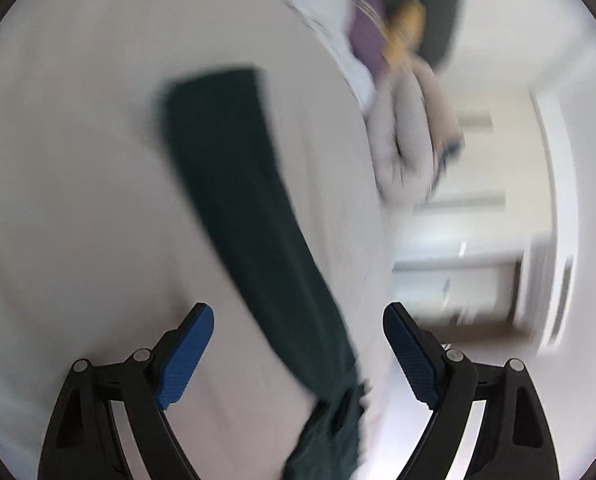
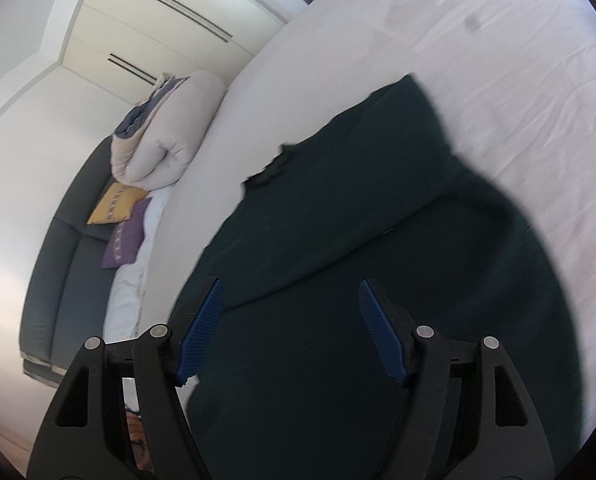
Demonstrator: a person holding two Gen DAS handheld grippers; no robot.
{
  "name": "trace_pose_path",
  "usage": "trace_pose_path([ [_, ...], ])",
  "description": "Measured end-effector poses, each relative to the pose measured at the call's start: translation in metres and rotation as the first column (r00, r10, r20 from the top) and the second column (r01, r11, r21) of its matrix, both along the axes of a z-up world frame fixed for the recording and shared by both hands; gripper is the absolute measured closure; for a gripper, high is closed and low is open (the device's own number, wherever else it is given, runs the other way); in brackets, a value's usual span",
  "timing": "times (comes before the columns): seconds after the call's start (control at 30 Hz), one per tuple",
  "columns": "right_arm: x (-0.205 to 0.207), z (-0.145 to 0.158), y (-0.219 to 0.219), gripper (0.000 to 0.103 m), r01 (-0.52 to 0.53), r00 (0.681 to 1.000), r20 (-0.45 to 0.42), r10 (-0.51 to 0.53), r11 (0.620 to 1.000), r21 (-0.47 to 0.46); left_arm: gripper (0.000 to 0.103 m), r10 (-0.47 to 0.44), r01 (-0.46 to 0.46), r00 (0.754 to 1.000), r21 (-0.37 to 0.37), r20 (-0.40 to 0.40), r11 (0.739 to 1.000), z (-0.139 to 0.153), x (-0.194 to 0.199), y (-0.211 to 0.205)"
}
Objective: Fold small clothes
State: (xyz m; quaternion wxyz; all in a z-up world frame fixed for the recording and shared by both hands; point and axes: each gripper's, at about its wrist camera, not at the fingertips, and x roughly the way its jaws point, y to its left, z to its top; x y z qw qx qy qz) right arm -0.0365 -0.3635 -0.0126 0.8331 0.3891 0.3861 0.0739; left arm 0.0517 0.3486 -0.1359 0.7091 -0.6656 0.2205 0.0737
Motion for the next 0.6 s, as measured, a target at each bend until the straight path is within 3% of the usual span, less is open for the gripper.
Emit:
trace_pose_path([
  [0.07, -0.006, 0.008, 0.016, 0.034, -0.022, 1.000, 0.006, 0.022, 1.000, 0.005, 0.015, 0.044, -0.042, 0.999, -0.060, 0.028, 0.997, -0.009, 0.001, 0.009],
  [0.23, -0.013, 0.029, 0.053, 0.034, -0.073, 0.997, 0.020, 0.073, 0.997, -0.014, 0.015, 0.134, -0.133, 0.991, -0.062, 0.017, 0.989, -0.019, 0.021, 0.029],
  [0.4, -0.025, 0.041, 0.065, 0.034, -0.075, 0.997, 0.034, 0.075, 0.997, -0.020, 0.018, 0.276, -0.272, 0.961, -0.171, 0.005, 0.947, -0.027, 0.026, 0.058],
  [0.43, -0.027, 0.043, 0.067, 0.034, -0.073, 0.997, 0.034, 0.074, 0.997, -0.022, 0.022, 0.280, -0.276, 0.960, -0.167, -0.003, 0.946, -0.027, 0.031, 0.060],
  [0.47, -0.030, 0.044, 0.069, 0.034, -0.076, 0.996, 0.036, 0.077, 0.997, -0.024, 0.038, 0.267, -0.266, 0.964, -0.145, -0.016, 0.953, -0.026, 0.036, 0.064],
  [0.5, -0.030, 0.045, 0.069, 0.034, -0.082, 0.996, 0.037, 0.083, 0.996, -0.028, 0.065, 0.239, -0.239, 0.971, -0.128, -0.020, 0.962, -0.026, 0.043, 0.066],
  [0.57, -0.028, 0.044, 0.070, 0.034, -0.082, 0.996, 0.037, 0.083, 0.996, -0.027, 0.097, 0.177, -0.182, 0.983, -0.107, -0.051, 0.977, -0.030, 0.052, 0.066],
  [0.6, -0.031, 0.046, 0.071, 0.034, -0.086, 0.995, 0.041, 0.087, 0.996, -0.027, 0.097, 0.164, -0.169, 0.984, -0.069, -0.074, 0.983, -0.026, 0.056, 0.066],
])
